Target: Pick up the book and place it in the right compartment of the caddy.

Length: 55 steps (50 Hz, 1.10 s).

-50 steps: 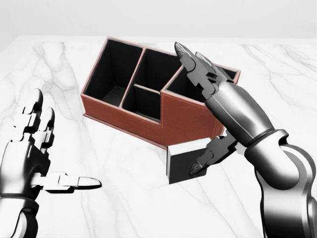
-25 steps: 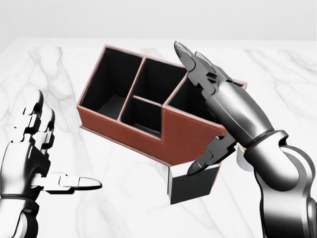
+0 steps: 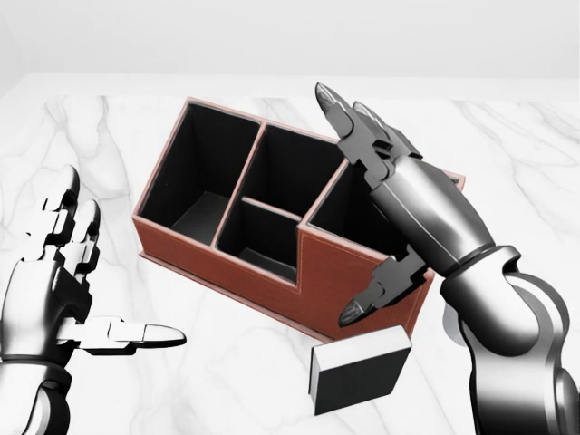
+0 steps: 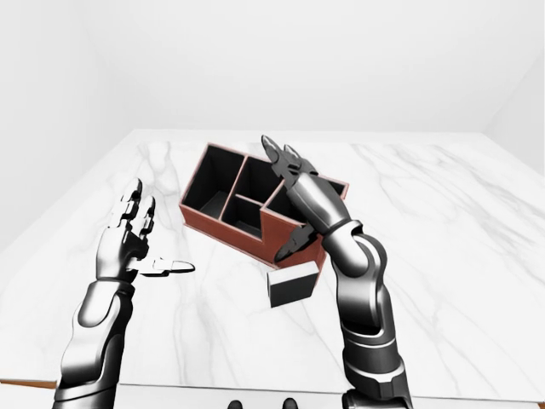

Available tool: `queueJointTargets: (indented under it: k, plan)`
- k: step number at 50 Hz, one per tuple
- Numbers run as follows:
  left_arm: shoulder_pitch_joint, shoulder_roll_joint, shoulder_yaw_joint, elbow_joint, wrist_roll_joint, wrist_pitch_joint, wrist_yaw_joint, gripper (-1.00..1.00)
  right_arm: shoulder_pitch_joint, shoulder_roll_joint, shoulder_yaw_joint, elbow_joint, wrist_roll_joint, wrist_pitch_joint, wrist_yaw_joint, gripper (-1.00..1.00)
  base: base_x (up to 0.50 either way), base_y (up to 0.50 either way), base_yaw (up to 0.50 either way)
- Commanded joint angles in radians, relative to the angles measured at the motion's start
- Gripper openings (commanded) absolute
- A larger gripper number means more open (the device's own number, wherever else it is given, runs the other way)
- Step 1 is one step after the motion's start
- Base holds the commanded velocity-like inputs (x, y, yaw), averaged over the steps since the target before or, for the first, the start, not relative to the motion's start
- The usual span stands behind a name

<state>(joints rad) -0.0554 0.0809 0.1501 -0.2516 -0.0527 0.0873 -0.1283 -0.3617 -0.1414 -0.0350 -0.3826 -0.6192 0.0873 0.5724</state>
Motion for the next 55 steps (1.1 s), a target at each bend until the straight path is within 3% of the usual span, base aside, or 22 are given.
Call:
queueJointTargets:
  k: [1,14,15,18,21,24,25,27,32,46,55]
  plan:
    - [-0.002,0.001,0.000,0.012,-0.001,0.000,0.000,1.00,0.026,0.015,0.013,-0.035,-0.017,0.000,-0.001,1.00,0.00,0.00,0.00]
    - [0.002,0.000,0.000,0.027,-0.002,0.000,0.001,1.00,0.102,0.039,0.063,-0.141,-0.135,-0.004,-0.022,1.00,0.00,0.00,0.00]
    - [0.001,0.000,0.000,0.029,-0.003,0.000,0.001,1.00,0.116,0.038,0.071,-0.150,-0.155,-0.039,-0.021,1.00,0.00,0.00,0.00]
    - [-0.001,0.001,0.000,0.032,-0.003,0.000,0.001,1.00,0.135,0.054,0.076,-0.165,-0.181,-0.071,-0.012,1.00,0.00,0.00,0.00]
    - [0.002,0.000,-0.001,0.033,-0.004,0.000,-0.001,1.00,0.168,0.060,0.099,-0.186,-0.220,-0.132,0.004,1.00,0.00,0.00,0.00]
    - [0.004,-0.001,-0.001,0.028,-0.006,0.000,-0.002,1.00,0.207,0.070,0.119,-0.190,-0.261,-0.175,0.009,0.85,0.00,0.00,0.00]
    - [0.005,-0.001,-0.001,0.029,-0.006,0.000,-0.002,1.00,0.220,0.074,0.123,-0.191,-0.269,-0.175,0.011,0.60,0.00,0.00,0.00]
    - [0.006,-0.001,-0.001,0.031,-0.006,0.000,-0.003,1.00,0.250,0.078,0.133,-0.187,-0.294,-0.175,0.008,0.47,0.00,0.00,0.00]
    - [0.006,-0.001,-0.001,0.038,-0.005,0.000,-0.004,1.00,0.306,0.079,0.155,-0.183,-0.343,-0.175,0.006,0.35,0.00,0.00,0.00]
    - [0.000,0.000,-0.005,0.036,0.006,0.000,-0.006,1.00,0.408,0.087,0.211,-0.148,-0.451,-0.175,-0.026,0.29,0.00,0.00,0.00]
    - [-0.007,0.000,-0.005,0.049,0.005,0.000,-0.004,1.00,0.410,0.092,0.252,-0.096,-0.514,-0.175,-0.030,0.29,0.00,0.00,0.00]
